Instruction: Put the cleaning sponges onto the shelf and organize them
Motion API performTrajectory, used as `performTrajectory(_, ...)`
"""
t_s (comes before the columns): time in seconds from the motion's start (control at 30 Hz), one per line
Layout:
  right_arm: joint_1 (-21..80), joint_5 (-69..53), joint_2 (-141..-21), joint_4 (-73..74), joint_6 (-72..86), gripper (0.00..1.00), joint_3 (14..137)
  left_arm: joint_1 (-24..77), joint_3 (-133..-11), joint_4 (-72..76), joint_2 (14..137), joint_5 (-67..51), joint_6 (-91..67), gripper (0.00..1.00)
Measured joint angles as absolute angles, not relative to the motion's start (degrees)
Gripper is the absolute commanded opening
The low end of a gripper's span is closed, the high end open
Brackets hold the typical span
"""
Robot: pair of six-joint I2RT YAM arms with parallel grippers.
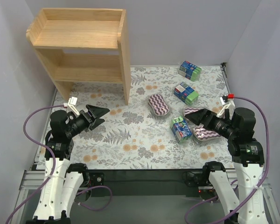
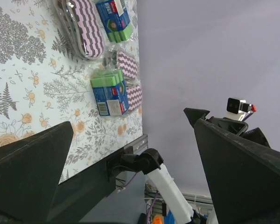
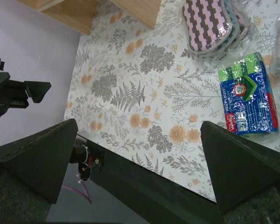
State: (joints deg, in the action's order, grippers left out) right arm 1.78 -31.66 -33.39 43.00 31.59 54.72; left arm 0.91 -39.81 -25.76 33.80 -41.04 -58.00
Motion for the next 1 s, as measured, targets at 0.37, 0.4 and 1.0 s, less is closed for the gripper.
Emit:
performTrajectory(0.37, 1.78, -32.05, -35.05, 50.00, 27.73, 0.99, 56.16, 0.99, -29.87, -4.99, 32.53, -55.09, -70.76, 0.98)
performTrajectory(0.4, 1.78, -31.62, -35.77, 51.00, 26.81, 0.99, 56.36, 0.99, -28.38, -3.27, 32.62, -56.12, -71.66, 0.98)
performTrajectory(1.0, 4.47, -12.73, -48.58, 60.03, 14.26, 0.93, 54.19, 7.92, -42.89, -37.93, 40.10, -41.98, -45.47, 0.89)
